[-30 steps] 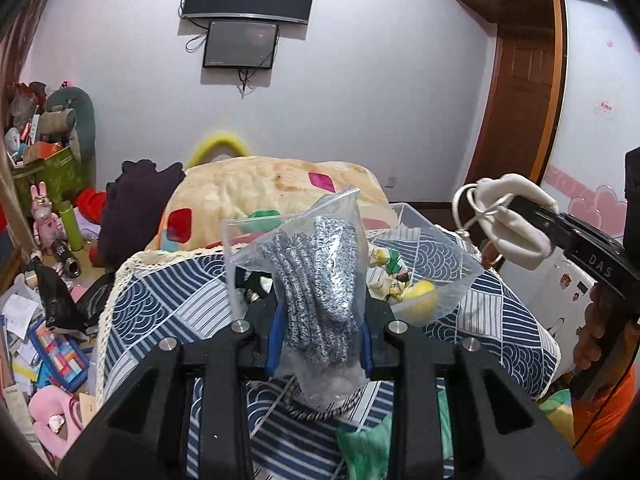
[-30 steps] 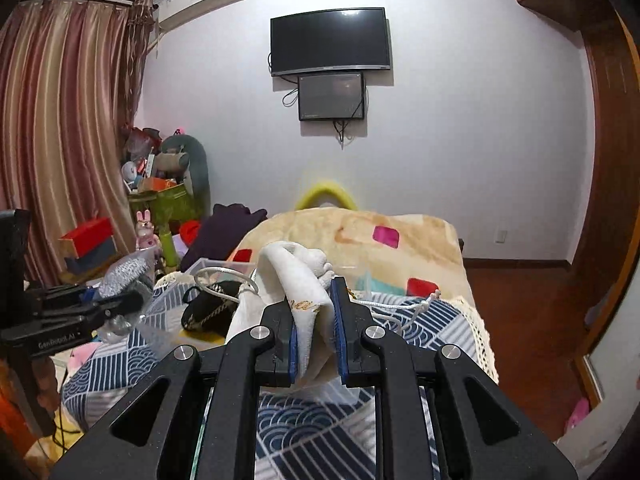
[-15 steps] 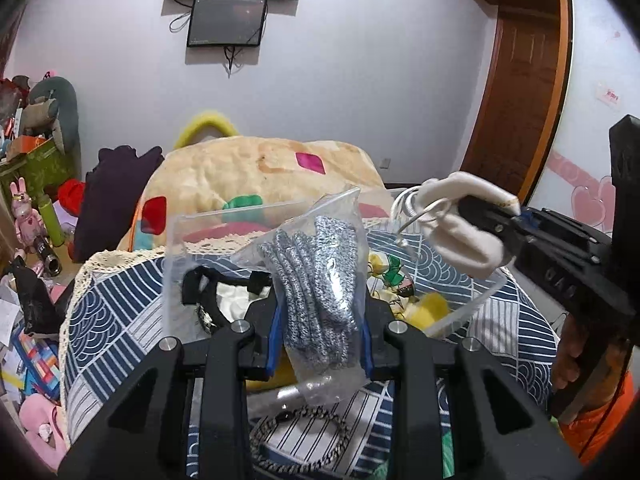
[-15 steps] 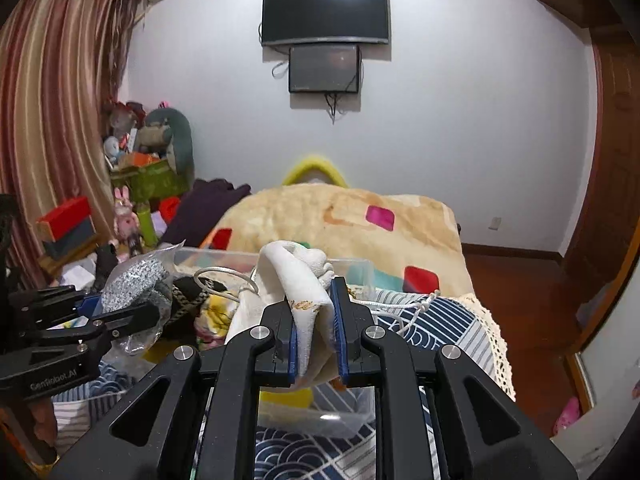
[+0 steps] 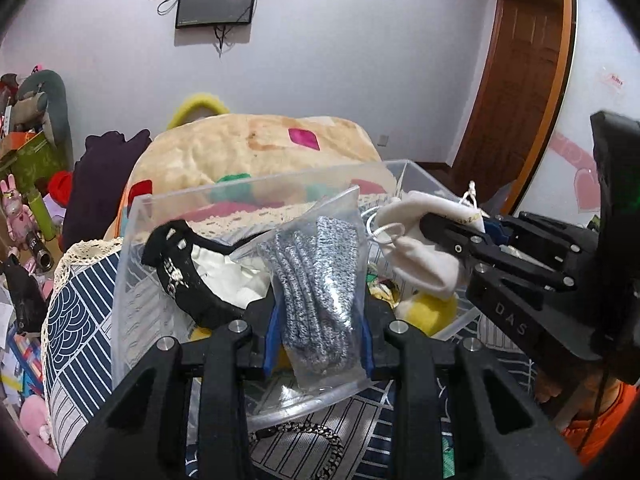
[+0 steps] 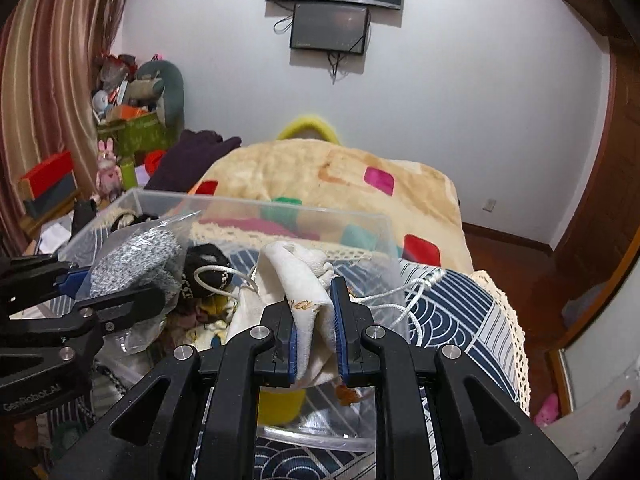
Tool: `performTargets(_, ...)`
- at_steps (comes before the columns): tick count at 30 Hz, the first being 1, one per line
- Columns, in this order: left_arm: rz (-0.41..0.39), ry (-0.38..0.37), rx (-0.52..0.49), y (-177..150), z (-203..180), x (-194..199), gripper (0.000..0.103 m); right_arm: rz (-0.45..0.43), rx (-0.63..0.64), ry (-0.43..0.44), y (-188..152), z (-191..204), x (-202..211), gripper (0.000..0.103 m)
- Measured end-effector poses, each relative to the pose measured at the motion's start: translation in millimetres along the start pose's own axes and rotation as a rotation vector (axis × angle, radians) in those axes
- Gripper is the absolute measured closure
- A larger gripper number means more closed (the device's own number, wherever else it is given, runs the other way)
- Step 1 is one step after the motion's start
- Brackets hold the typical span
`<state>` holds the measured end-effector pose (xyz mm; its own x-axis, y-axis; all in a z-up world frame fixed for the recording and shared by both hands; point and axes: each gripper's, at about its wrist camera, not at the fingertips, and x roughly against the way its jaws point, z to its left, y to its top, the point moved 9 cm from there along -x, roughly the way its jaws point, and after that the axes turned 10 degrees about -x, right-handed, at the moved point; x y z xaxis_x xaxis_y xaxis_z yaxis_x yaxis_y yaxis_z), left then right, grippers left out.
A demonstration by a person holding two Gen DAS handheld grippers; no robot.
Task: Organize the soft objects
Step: 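Lower the glove bag into the box with the left tool while the right tool drops the white bag in, then grasp the bead bracelet with the left tool while the right tool grasps the green knit glove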
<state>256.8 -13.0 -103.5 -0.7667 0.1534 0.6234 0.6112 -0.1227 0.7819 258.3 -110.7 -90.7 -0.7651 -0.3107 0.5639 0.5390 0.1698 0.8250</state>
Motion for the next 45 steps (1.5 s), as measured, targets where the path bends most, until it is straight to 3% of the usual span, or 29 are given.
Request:
performTargets(6,0.001,0.029,-0.041,-5,-5,7,0.069,0.015,-0.003,0.008,0,-2,4,0.083)
performTargets(12,0.008,-0.005,-0.009,-8,-2,21,0.065,-0.006,-0.027,0.03,1,-5,21,0.067)
performTargets(14,-0.002,-0.002,-0.014,-8,-1,28,0.061,-0.023,-0.027,0.035,2,-5,29,0.06)
performTargets(20,-0.07,-0.01,0.004,0,-2,62,0.046,-0.071,-0.017,0.063,9,2,55,0.054)
performTargets(26,-0.115,0.014,0.001,3,2,94,0.042,-0.133,-0.01,0.101,15,12,82,0.046)
performTargets(29,-0.129,0.027,0.009,-3,7,107,0.027,-0.157,-0.013,0.124,14,18,93,0.037)
performTargets(31,-0.139,0.046,0.008,-9,11,114,0.026,-0.169,-0.015,0.136,12,22,98,0.036)
performTargets(40,-0.056,0.088,-0.038,-54,16,108,0.024,-0.115,-0.009,0.182,-21,39,87,0.034)
performTargets(45,0.026,0.059,-0.031,-84,14,83,0.025,-0.043,-0.026,0.201,-45,43,72,0.034)
